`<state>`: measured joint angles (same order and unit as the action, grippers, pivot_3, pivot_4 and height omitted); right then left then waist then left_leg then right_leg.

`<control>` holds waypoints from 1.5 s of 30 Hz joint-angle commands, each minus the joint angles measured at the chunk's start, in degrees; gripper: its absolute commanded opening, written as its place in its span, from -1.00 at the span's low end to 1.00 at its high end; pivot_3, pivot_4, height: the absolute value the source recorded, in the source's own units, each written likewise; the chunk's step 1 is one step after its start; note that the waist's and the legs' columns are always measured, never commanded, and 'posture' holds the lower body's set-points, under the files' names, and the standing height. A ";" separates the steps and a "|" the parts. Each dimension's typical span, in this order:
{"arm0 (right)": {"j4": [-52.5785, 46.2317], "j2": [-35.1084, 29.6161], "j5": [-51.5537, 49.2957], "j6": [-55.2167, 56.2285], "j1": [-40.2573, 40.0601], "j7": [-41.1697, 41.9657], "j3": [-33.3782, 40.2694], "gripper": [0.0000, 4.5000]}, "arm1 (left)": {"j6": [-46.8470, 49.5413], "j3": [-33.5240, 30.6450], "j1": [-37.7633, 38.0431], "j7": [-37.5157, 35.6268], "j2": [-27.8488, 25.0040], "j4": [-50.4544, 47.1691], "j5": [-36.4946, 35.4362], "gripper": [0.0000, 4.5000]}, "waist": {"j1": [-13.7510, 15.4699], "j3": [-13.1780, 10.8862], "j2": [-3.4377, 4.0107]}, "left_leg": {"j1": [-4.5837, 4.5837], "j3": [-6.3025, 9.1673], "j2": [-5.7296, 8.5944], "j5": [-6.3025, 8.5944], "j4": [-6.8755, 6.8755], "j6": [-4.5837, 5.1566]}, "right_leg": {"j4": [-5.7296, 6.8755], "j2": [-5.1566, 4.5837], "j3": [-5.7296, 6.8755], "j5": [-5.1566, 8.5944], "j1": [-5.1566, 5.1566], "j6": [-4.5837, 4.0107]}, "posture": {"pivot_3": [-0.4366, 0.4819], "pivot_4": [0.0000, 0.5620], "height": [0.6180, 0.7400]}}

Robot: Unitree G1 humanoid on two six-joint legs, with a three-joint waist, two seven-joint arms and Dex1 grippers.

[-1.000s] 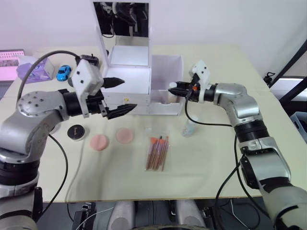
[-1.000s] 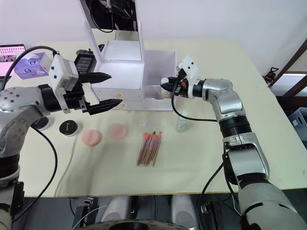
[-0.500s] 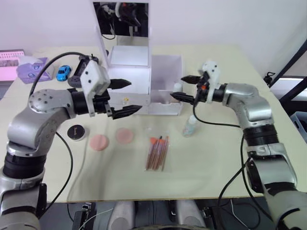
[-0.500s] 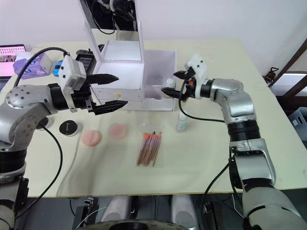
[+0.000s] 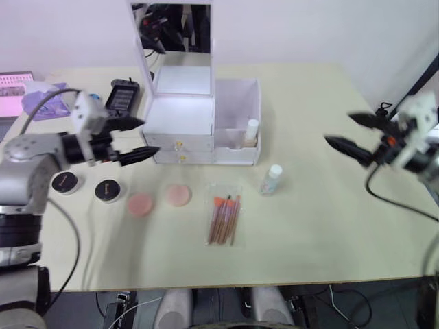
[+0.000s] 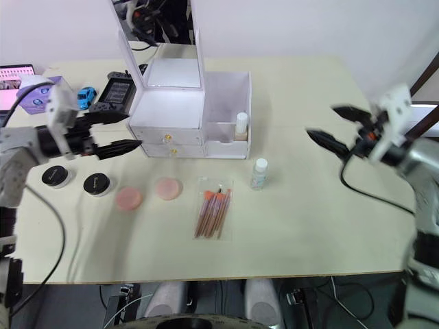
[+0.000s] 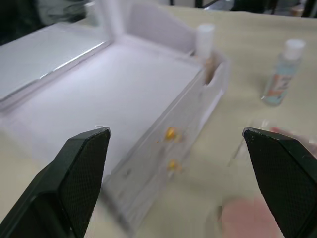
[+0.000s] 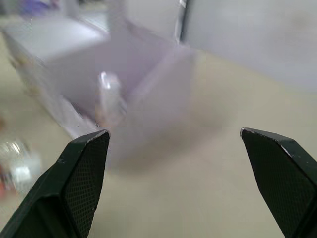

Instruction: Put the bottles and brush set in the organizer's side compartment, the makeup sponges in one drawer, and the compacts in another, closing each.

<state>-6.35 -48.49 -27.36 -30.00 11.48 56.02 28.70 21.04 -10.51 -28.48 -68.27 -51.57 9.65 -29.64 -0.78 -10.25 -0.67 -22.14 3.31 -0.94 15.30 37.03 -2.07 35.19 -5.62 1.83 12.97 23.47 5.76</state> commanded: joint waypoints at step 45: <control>-18.02 7.59 -5.17 -11.53 4.62 -15.64 -22.62 0.18 | 13.44 9.81 -5.41 2.56 6.38 -25.19 -4.60 1.00 | 0.08 -0.15 -0.28 | 0.31 0.03 0.00 0.01 0.03 -0.02 | -0.06 0.07 -0.17 0.07 -0.20 -0.32 | -0.05 -0.47 1.00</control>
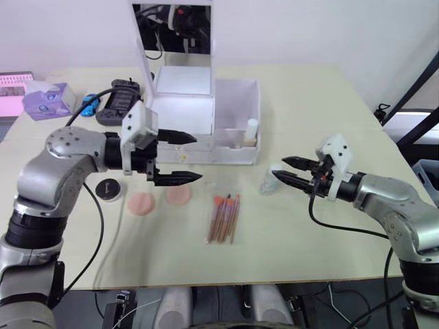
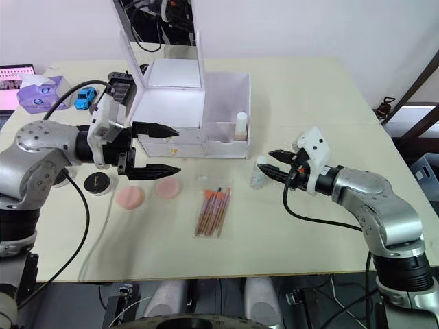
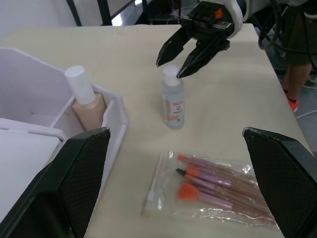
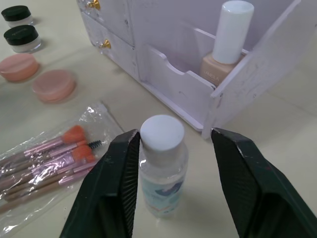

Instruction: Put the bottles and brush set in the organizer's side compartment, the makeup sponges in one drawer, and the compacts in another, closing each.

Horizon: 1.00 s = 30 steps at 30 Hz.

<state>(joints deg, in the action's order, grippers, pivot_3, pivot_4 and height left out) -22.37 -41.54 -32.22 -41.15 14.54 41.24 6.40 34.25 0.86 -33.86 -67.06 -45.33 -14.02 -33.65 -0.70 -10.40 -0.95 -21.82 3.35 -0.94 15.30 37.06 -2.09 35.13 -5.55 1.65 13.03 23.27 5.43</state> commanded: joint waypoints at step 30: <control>-1.24 1.32 2.31 4.69 -1.90 0.70 -0.39 -0.36 | -2.00 -0.67 -2.17 3.07 1.89 2.37 1.57 1.00 | 0.11 -0.01 -0.02 | -0.02 0.01 0.00 0.00 -0.01 0.00 | -0.01 0.00 0.00 0.00 0.00 -0.01 | -0.05 -0.47 1.00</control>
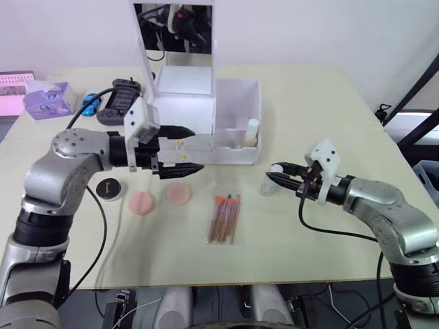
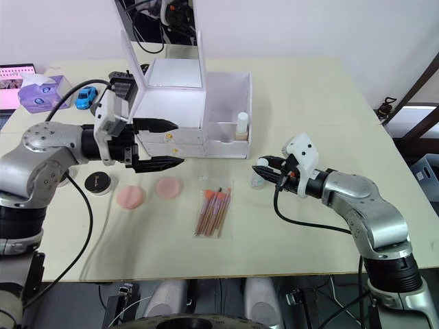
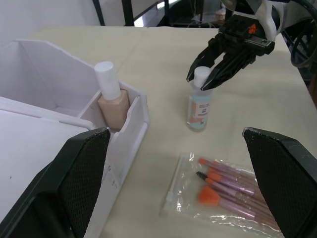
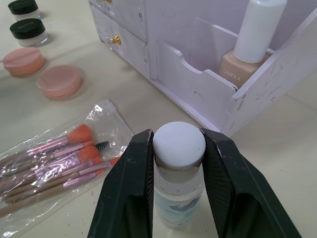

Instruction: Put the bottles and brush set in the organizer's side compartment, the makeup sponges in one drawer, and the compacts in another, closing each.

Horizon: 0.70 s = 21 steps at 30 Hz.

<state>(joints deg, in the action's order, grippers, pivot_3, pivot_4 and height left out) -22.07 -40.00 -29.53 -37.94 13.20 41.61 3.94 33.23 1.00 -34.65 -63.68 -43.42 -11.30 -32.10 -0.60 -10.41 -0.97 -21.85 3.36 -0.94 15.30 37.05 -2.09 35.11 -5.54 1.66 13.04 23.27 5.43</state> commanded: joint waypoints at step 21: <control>-3.77 -1.15 -4.80 -1.53 3.26 1.10 4.09 -0.67 | -3.68 -0.41 -2.22 -2.03 1.70 3.01 2.98 1.00 | -0.06 -0.01 -0.01 | 0.00 0.00 0.00 0.00 -0.01 0.00 | 0.00 0.00 0.00 0.00 0.01 0.00 | -0.05 -0.47 1.00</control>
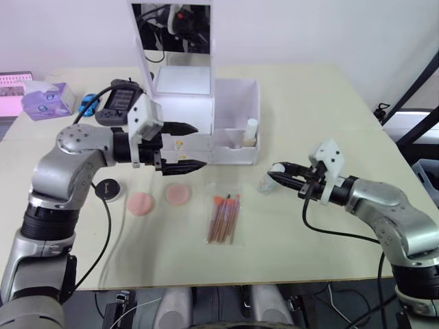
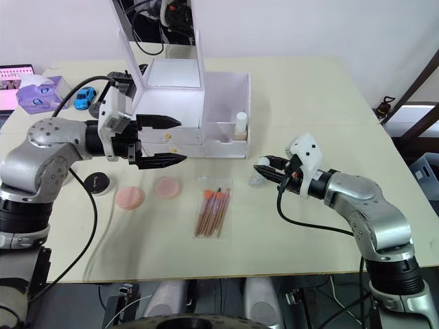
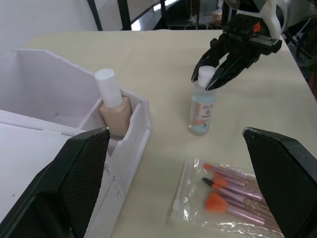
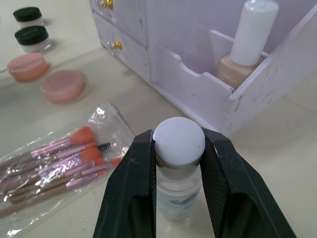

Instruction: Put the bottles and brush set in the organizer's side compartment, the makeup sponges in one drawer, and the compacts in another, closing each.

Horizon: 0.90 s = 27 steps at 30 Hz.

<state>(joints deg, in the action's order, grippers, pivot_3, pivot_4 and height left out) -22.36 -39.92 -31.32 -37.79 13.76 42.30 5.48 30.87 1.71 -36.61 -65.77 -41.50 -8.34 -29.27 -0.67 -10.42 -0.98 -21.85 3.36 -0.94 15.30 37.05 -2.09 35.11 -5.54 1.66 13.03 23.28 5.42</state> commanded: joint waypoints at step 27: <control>41.40 11.09 16.16 13.80 45.49 11.95 -18.12 -0.67 | 0.79 -12.27 13.17 10.72 -2.32 -10.03 -3.44 1.00 | -0.23 -0.08 0.05 | -0.33 0.04 0.00 0.00 -0.04 0.00 | 0.08 0.03 0.03 -0.15 0.37 0.23 | -0.05 -0.47 1.00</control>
<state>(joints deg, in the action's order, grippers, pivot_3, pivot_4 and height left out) 18.60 -29.32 -16.09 -26.41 56.72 53.45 -13.35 31.46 -8.37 -23.46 -55.84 -43.12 -16.30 -31.76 -0.91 -10.50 -0.94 -22.17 3.40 -0.94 15.30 37.01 -2.09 35.19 -5.51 1.68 12.88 23.65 5.65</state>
